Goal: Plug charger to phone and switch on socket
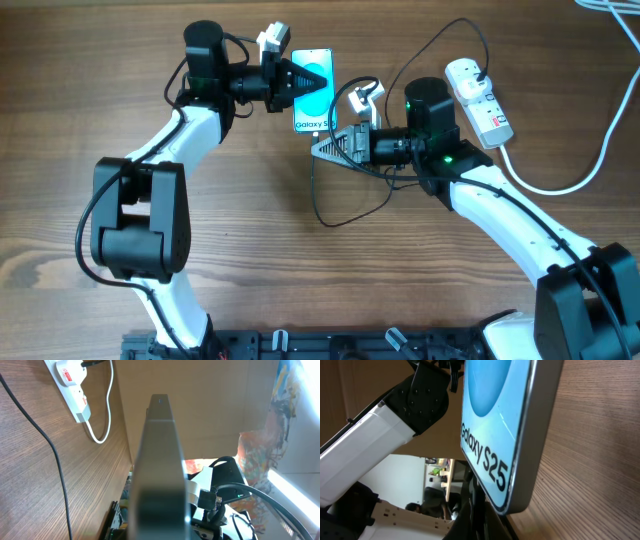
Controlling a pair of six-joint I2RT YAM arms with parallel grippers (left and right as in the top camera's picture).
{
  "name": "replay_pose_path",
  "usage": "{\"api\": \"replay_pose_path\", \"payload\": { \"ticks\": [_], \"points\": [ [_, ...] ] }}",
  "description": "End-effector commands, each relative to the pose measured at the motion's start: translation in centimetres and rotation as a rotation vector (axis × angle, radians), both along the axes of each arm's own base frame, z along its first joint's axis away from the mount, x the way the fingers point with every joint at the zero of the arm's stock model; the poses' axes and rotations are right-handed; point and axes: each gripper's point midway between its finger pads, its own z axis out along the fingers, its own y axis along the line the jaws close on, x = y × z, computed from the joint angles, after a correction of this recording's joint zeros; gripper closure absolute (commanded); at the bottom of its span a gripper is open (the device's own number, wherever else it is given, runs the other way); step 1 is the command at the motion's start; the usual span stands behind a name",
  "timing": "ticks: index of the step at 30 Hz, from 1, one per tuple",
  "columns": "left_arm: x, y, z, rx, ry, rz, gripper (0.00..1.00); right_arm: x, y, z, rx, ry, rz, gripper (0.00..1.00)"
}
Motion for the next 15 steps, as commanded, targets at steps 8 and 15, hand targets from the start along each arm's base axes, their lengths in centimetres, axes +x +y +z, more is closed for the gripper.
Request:
{"api": "replay_pose_path", "payload": {
  "ticks": [8, 15],
  "points": [
    [-1.72, 0.37, 1.78, -0.028, -0.039, -0.093, 0.96, 1.36, -0.61, 0.36, -0.005, -0.020, -0.048, 0.96],
    [-1.67, 0.38, 1.98, -0.030, -0.067, -0.093, 0.96, 1.63, -0.74, 0.26, -0.010, -0.012, -0.065, 0.96]
  ]
}}
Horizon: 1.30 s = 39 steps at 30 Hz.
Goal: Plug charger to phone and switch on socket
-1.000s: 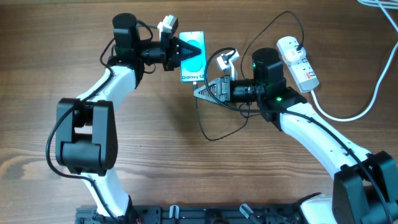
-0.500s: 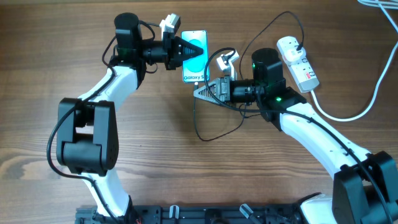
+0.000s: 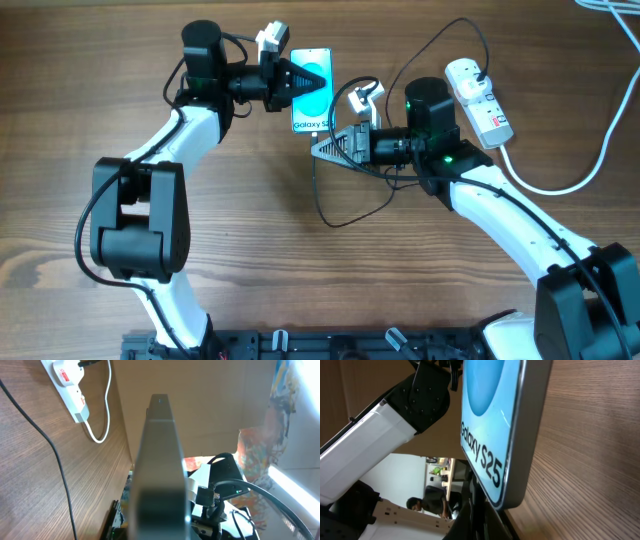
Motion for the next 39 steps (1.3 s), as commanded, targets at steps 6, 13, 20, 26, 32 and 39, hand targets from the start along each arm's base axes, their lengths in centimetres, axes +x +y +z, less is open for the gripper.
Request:
{"api": "replay_pose_path", "payload": {
  "ticks": [6, 13, 20, 26, 32, 39],
  "points": [
    [-1.6, 0.1, 2.0, -0.025, -0.079, -0.085, 0.96, 2.3, -0.9, -0.1, -0.029, -0.006, -0.110, 0.96],
    [-1.6, 0.0, 2.2, -0.027, -0.107, -0.086, 0.96, 2.6, -0.9, -0.1, -0.032, -0.014, -0.123, 0.96],
    [-1.8, 0.0, 2.6, -0.026, -0.093, -0.085, 0.96, 1.8, -0.6, 0.6, -0.002, -0.038, -0.065, 0.96],
    [-3.0, 0.3, 6.7, -0.032, -0.190, -0.064, 0.96, -0.9, -0.3, 2.3, 0.066, -0.093, 0.086, 0.96],
    [-3.5, 1.8, 7.4, -0.018, -0.119, -0.012, 0.96, -4.4, -1.7, 5.3, 0.040, -0.209, 0.125, 0.96],
    [-6.0, 2.4, 3.1, 0.101, -0.052, 0.111, 0.96, -10.7, -3.1, 7.2, 0.045, -0.247, 0.248, 0.96]
  ]
}}
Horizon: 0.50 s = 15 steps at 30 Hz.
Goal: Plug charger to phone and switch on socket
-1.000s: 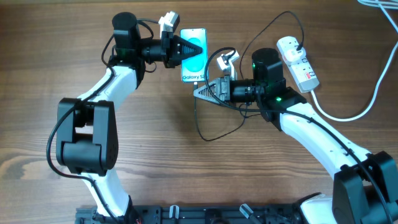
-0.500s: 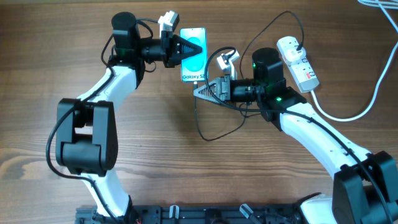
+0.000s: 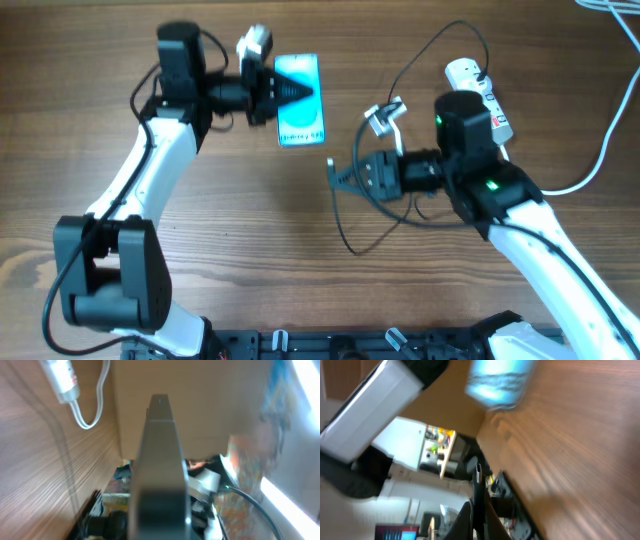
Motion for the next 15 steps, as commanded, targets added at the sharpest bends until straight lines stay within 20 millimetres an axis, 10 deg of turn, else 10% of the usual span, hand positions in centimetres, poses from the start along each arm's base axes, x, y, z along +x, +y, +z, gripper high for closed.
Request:
{"api": "replay_pose_path", "payload": {
  "ticks": [1, 7, 15],
  "points": [
    [-2.1, 0.3, 0.3, 0.062, -0.205, 0.036, 0.96, -3.9, -0.3, 1.6, 0.038, -0.106, 0.129, 0.96],
    [-5.2, 0.7, 6.6, 0.075, -0.359, 0.093, 0.96, -9.0, -0.1, 1.7, -0.021, -0.122, 0.212, 0.96],
    [-8.1, -0.6, 7.1, 0.164, -0.300, 0.137, 0.96, -7.2, 1.1, 1.9, -0.044, -0.127, 0.134, 0.96]
  ]
}}
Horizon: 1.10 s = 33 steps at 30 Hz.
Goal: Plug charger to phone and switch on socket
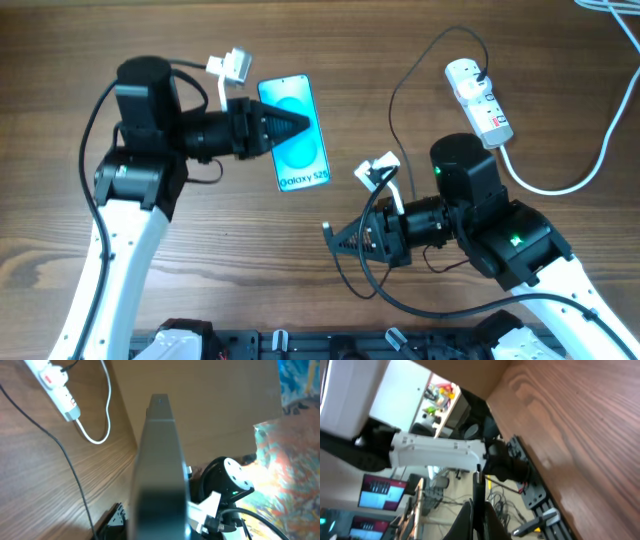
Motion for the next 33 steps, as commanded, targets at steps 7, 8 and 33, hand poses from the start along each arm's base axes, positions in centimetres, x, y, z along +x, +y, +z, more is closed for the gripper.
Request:
{"api": "replay_pose_path", "payload": {
  "ticks": [7, 8, 33],
  "points": [
    [0.1, -2.6, -1.3, 0.036, -0.012, -0.038, 0.96, 1.5, 1.5, -0.6, 0.022, 0.051, 0.032, 0.96],
    [0.2, -2.6, -1.3, 0.037, -0.010, -0.038, 0.96, 1.6, 1.5, -0.7, 0.018, 0.048, 0.030, 0.96],
    [0.5, -2.8, -0.7, 0.022, -0.060, -0.047, 0.96, 1.9, 1.3, -2.1, -0.018, -0.034, 0.031, 0.96]
  ]
}}
